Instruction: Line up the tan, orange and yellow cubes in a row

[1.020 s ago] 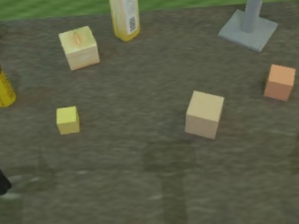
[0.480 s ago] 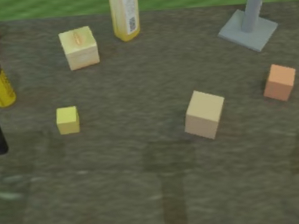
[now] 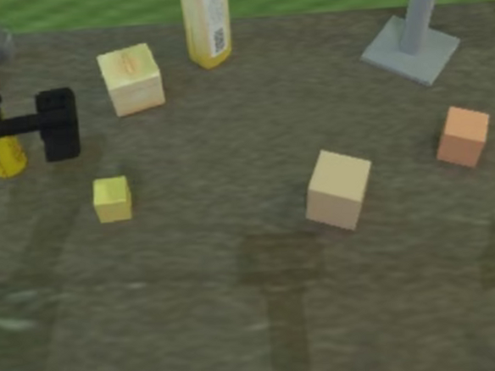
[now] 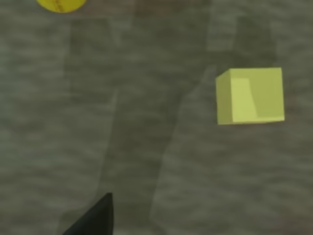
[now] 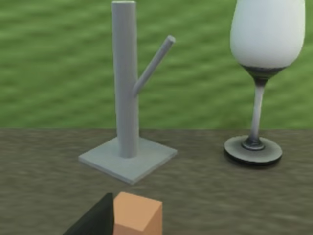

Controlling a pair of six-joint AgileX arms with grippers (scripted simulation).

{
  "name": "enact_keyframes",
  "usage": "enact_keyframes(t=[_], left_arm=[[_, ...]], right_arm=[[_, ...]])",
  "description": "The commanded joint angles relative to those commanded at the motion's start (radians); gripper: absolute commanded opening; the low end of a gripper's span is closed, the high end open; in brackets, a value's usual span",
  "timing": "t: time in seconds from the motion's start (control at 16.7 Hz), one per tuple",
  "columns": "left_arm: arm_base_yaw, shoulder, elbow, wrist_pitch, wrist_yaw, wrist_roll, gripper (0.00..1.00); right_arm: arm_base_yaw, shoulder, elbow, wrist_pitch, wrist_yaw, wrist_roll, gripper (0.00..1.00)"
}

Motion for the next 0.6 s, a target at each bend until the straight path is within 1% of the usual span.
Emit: enact_keyframes(t=[0.3, 0.48, 0.6], left_arm=[[-0.051, 0.454, 0.367, -0.238, 0.001, -0.066, 1.0], [-0.07, 0.634, 0.524, -0.321, 0.002, -0.094, 1.0], [-0.077, 0.704, 0.589, -0.351, 0.003, -0.106, 1.0]], right_arm=[[0.0, 0.0, 0.0, 0.0, 0.0, 0.0, 1.0], [0.0, 0.0, 0.0, 0.0, 0.0, 0.0, 1.0], [0.0, 0.0, 0.0, 0.0, 0.0, 0.0, 1.0]])
